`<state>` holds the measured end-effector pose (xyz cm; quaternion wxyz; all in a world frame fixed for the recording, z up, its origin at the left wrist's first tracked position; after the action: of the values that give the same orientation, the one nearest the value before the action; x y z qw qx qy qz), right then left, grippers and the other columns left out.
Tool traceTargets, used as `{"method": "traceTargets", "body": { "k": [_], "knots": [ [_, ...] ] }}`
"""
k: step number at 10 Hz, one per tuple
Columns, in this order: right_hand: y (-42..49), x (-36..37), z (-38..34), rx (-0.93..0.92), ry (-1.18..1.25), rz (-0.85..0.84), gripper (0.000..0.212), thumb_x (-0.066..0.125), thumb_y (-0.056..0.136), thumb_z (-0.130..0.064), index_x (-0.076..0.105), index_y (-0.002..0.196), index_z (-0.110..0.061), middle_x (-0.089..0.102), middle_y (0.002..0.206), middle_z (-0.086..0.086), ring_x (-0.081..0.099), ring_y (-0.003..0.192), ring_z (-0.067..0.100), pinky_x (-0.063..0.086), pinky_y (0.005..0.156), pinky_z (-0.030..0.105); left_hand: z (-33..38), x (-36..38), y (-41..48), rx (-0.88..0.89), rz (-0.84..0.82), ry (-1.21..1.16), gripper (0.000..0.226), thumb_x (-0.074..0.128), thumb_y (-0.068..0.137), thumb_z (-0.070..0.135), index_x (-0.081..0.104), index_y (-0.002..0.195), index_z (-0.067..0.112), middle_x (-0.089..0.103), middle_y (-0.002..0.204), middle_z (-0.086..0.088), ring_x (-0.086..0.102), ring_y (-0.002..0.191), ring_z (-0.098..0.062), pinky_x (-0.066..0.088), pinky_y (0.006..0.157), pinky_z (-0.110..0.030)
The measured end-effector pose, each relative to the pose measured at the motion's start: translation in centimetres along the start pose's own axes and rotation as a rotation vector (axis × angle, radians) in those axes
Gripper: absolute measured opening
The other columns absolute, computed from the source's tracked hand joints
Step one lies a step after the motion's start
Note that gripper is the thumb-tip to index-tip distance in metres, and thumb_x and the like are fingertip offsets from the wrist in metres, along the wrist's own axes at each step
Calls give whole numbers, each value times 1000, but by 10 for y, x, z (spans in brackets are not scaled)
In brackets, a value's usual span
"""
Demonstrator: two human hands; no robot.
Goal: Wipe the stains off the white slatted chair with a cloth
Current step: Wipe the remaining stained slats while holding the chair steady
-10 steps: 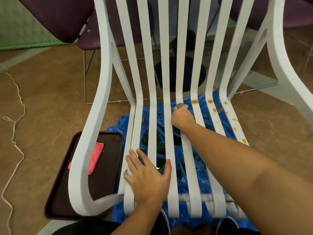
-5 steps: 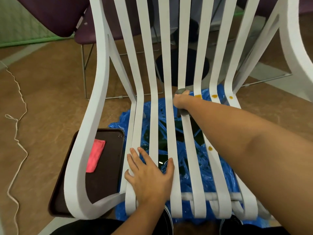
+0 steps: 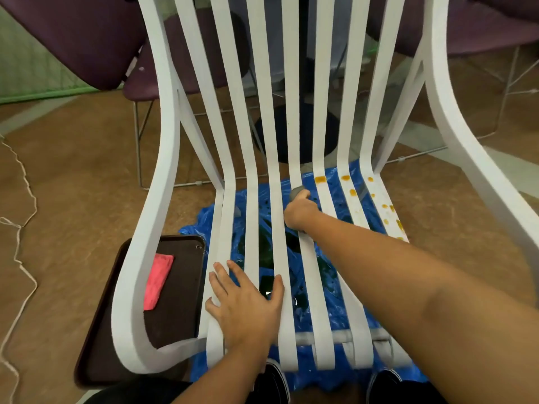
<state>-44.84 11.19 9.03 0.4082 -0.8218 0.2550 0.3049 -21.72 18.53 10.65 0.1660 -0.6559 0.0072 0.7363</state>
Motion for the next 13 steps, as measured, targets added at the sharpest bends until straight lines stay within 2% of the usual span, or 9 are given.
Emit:
{"method": "traceTargets", "body": {
  "k": [2, 3, 4, 7, 9, 11, 13],
  "knots": [
    [-68, 22, 30, -85, 56, 133, 61, 38, 97, -13, 11, 152, -10, 44, 134, 26, 52, 115, 41, 43, 88, 43, -1, -4, -1, -1, -1, -9, 107, 24, 87, 83, 4, 162, 10, 0, 169, -15, -2, 155, -30, 19, 117, -56],
    [-109, 41, 51, -82, -132, 144, 83, 48, 96, -15, -10, 156, -11, 38, 136, 25, 59, 103, 34, 49, 76, 37, 0, -5, -2, 2, 10, -11, 109, 24, 86, 84, 5, 162, 9, 3, 169, -15, 1, 155, -31, 21, 116, -57],
    [-133, 49, 65, -118, -271, 171, 96, 54, 94, -22, -20, 155, -11, 36, 136, 22, 62, 96, 29, 50, 68, 32, 1, -5, -4, 7, 12, -7, 108, 24, 86, 83, 6, 162, 9, 3, 169, -16, 1, 155, -32, 21, 117, -57],
    [-111, 42, 55, -122, -318, 208, 97, 56, 94, -23, -19, 155, -12, 39, 132, 21, 63, 93, 30, 53, 69, 35, 3, -4, -5, 17, 18, -16, 107, 22, 87, 83, 4, 162, 9, 1, 169, -15, -2, 156, -31, 17, 119, -56],
    [-68, 27, 30, -128, -349, 189, 96, 55, 96, -24, -21, 154, -10, 36, 138, 25, 62, 102, 36, 49, 70, 38, 0, -2, -3, 15, 29, -23, 106, 22, 87, 83, 4, 162, 11, 0, 169, -14, -3, 155, -31, 14, 120, -54],
    [-20, 16, 10, -147, -297, 185, 96, 56, 96, -23, -18, 155, -11, 35, 140, 27, 59, 110, 39, 53, 88, 44, -3, 3, 0, 16, 56, -31, 108, 23, 85, 85, 5, 162, 11, 1, 169, -13, -1, 155, -30, 16, 119, -54],
    [18, 4, -7, -121, -239, 118, 103, 61, 92, -19, -20, 155, -16, 32, 137, 24, 55, 113, 38, 51, 92, 47, -2, 6, 0, 14, 63, -22, 107, 24, 84, 85, 6, 163, 15, 3, 169, -12, 1, 155, -30, 19, 118, -53]
  ]
}}
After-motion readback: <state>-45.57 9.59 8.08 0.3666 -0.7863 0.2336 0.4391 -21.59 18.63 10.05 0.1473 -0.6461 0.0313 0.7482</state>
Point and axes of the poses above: each hand's wrist, its own y-axis towards the middle knuckle, its own x-axis out of the palm, z = x × y, the point moved 2 cm from there along y, towards the middle knuckle
